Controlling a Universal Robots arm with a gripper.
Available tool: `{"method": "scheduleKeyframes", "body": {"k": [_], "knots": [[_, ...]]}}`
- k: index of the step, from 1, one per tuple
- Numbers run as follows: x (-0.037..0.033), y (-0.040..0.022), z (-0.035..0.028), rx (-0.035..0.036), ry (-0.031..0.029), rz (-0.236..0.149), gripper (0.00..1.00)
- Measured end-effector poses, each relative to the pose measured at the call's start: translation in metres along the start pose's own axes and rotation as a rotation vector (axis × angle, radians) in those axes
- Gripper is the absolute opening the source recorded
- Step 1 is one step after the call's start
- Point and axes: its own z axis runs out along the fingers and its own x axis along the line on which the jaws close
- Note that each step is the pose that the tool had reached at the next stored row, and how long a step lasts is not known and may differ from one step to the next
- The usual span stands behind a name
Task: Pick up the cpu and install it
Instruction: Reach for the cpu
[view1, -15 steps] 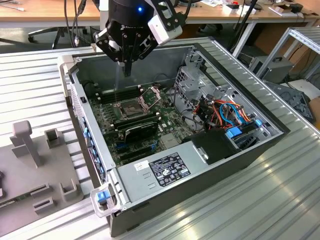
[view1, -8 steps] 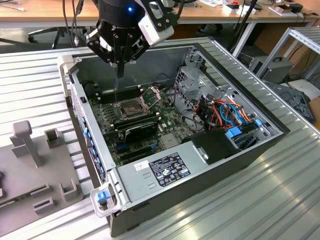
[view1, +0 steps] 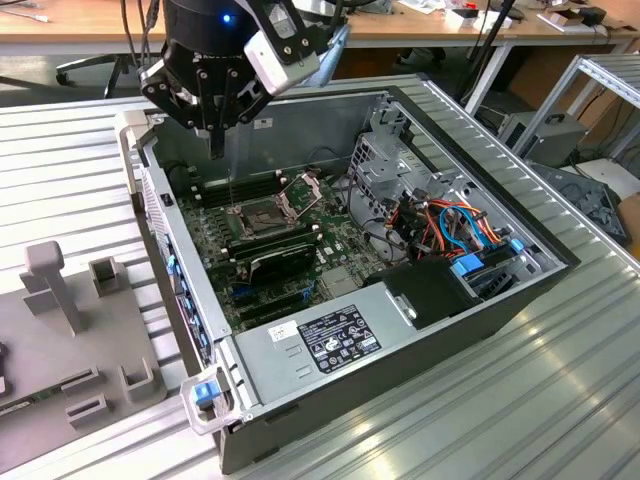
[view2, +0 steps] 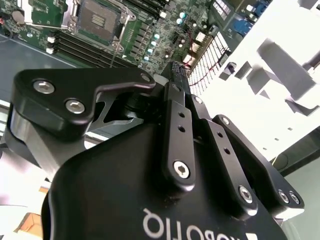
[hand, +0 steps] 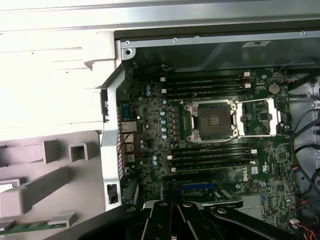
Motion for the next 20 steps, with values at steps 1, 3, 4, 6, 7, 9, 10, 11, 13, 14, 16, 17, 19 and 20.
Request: {"method": "scheduleKeyframes", "body": {"k": [1, 3, 4, 6, 7, 9, 10, 11, 13, 14, 16, 17, 19, 20], "knots": [[0.0022, -0.0002, -0.0001, 0.0001, 0.0001, 0.0, 0.11], [0.0062, -0.0005, -0.0002, 0.0, 0.0, 0.0, 0.11], [0.0078, -0.0006, -0.0002, 0.0, 0.0, 0.0, 0.11], [0.0119, -0.0009, -0.0003, 0.0, 0.0, 0.0, 0.11], [0.0148, -0.0011, -0.0004, 0.0, 0.0, 0.0, 0.11], [0.0183, -0.0014, -0.0004, -0.0001, -0.0001, 0.0, 0.11], [0.0218, -0.0016, -0.0006, 0.0001, 0.0, 0.0, 0.11], [0.0235, -0.0018, -0.0006, -0.0001, 0.0, 0.0, 0.11], [0.0274, -0.002, -0.0007, 0.0, 0.0, 0.0, 0.11], [0.0293, -0.0022, -0.0008, 0.0001, 0.0001, 0.0, 0.11], [0.0346, -0.0026, -0.0009, 0.0, 0.0, 0.0, 0.11], [0.0375, -0.0028, -0.001, 0.0, 0.0, 0.0, 0.11], [0.042, -0.0031, -0.0011, 0.0001, 0.0, 0.0, 0.11], [0.0451, -0.0034, -0.0012, 0.0, 0.0, 0.0, 0.11]]}}
